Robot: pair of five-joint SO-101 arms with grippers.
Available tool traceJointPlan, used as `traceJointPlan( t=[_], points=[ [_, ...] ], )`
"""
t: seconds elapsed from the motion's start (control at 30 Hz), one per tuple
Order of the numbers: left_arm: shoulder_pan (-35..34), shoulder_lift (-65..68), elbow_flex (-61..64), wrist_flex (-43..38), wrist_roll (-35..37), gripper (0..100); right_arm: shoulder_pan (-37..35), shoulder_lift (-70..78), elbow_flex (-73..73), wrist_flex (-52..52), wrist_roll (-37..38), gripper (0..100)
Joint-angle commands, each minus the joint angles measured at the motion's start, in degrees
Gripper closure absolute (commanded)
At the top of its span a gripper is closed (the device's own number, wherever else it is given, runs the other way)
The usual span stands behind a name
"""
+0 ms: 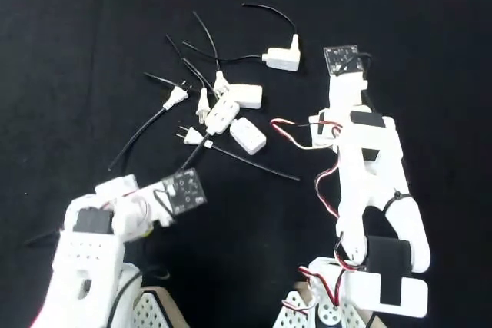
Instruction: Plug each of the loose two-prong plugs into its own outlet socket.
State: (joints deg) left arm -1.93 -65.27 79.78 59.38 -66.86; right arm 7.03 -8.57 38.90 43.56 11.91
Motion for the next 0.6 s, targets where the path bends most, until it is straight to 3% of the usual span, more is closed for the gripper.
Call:
traceJointPlan(
  t=[0.0,0.13,0.27,0.4,0.57],
  points=[
    [-0.22,-8.00,3.82,-0.44,-0.88,76,0.18,-0.22,-0.04,-0.88,0.44,97.3],
    [-0.66,-11.34,3.30,2.64,-0.62,67,-1.93,-0.22,0.04,0.09,0.62,97.3],
    [-0.40,-15.03,-7.78,18.20,2.46,60,-6.59,-0.40,-1.27,5.89,5.89,97.3],
    [-1.71,-21.19,-18.42,30.68,7.03,59,-15.82,-1.89,-3.74,11.96,13.45,97.3],
    [-9.98,-31.38,-17.36,32.18,12.92,59,-27.69,-5.49,-4.00,13.45,25.49,96.9]
  ],
)
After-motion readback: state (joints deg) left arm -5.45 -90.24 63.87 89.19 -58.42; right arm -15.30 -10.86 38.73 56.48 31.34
